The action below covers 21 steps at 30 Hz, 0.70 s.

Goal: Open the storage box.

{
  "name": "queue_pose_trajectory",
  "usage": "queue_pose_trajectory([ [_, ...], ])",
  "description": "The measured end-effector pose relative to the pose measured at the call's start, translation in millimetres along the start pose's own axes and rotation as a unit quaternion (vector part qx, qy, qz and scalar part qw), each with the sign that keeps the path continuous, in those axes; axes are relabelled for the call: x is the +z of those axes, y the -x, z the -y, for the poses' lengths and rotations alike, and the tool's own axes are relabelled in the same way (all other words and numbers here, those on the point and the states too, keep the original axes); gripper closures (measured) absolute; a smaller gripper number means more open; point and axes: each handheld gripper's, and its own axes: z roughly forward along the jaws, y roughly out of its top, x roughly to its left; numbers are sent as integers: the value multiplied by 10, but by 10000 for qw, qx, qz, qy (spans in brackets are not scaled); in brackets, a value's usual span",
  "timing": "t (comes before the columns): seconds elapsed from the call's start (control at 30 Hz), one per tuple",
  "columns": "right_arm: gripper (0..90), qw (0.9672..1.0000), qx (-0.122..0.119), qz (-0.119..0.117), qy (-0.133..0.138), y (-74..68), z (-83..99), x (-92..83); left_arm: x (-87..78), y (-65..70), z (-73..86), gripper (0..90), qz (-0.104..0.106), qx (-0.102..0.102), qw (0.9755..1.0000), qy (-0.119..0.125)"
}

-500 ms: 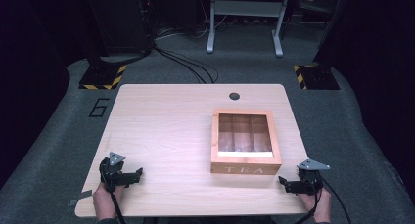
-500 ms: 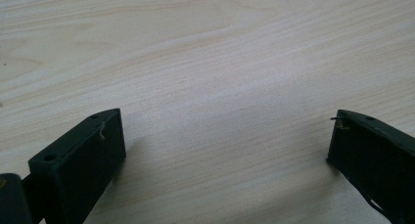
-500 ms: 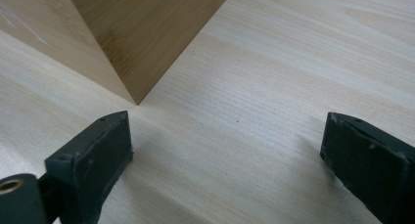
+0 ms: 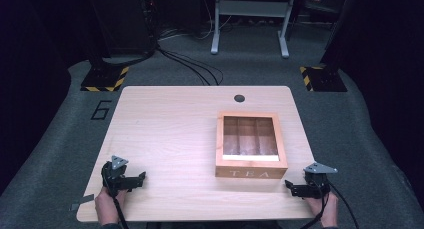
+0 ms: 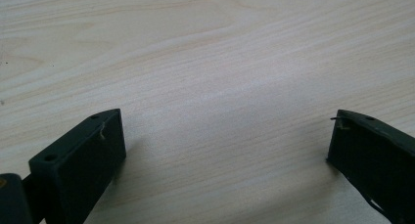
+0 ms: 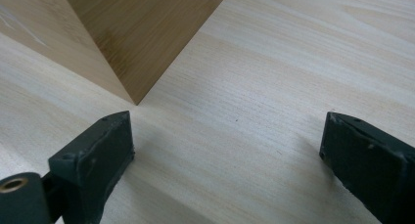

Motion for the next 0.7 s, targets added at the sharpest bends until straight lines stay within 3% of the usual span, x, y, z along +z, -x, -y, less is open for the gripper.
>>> queue_pose_trajectory([
  [0.23, 58, 9999, 56, -147, 68, -65, -45, -73, -2, 0, 0, 4, -2, 1, 10000, -10],
  [0.6, 58, 9990, -141, -225, 356, -203, -273, -244, -3, -1, -1, 4, -1, 1, 10000, -25],
  [0.7, 96, 9987, -178, -250, 418, -233, -336, -259, -3, 0, -1, 4, -3, -4, 10000, -22],
])
